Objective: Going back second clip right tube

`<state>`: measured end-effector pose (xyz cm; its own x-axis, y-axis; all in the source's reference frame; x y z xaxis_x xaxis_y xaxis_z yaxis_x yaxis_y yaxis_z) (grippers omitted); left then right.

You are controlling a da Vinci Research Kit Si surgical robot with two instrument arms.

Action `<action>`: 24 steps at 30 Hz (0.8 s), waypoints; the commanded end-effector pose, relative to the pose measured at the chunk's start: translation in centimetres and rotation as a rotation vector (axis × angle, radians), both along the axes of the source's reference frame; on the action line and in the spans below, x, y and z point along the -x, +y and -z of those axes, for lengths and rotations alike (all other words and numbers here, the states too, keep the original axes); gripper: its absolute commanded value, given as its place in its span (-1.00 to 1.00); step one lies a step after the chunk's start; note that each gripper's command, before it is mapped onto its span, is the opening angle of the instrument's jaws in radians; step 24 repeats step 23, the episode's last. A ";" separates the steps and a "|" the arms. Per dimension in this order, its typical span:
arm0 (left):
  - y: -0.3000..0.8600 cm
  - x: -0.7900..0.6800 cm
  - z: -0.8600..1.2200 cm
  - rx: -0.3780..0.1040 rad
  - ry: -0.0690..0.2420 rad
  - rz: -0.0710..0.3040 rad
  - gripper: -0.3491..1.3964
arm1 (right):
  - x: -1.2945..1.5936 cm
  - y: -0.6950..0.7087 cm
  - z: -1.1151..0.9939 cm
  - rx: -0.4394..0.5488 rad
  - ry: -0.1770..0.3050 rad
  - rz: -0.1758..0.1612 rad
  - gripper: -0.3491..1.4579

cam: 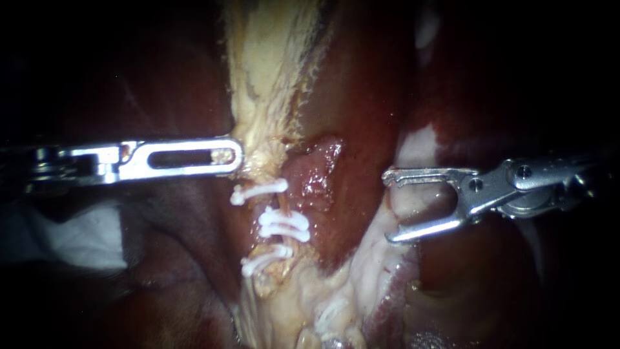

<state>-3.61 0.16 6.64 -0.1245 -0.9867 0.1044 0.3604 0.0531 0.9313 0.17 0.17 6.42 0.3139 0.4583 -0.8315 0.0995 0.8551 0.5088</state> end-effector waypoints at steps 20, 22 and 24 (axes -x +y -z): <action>0.02 0.23 -0.20 0.002 0.007 -0.011 -1.00 | 0.00 -0.01 0.01 0.000 0.000 0.000 0.05; 0.02 0.23 -0.20 0.002 0.007 -0.011 -1.00 | 0.00 -0.01 0.01 0.000 0.000 0.000 0.05; 0.02 0.23 -0.20 0.002 0.007 -0.011 -1.00 | 0.00 -0.01 0.01 0.000 0.000 0.000 0.05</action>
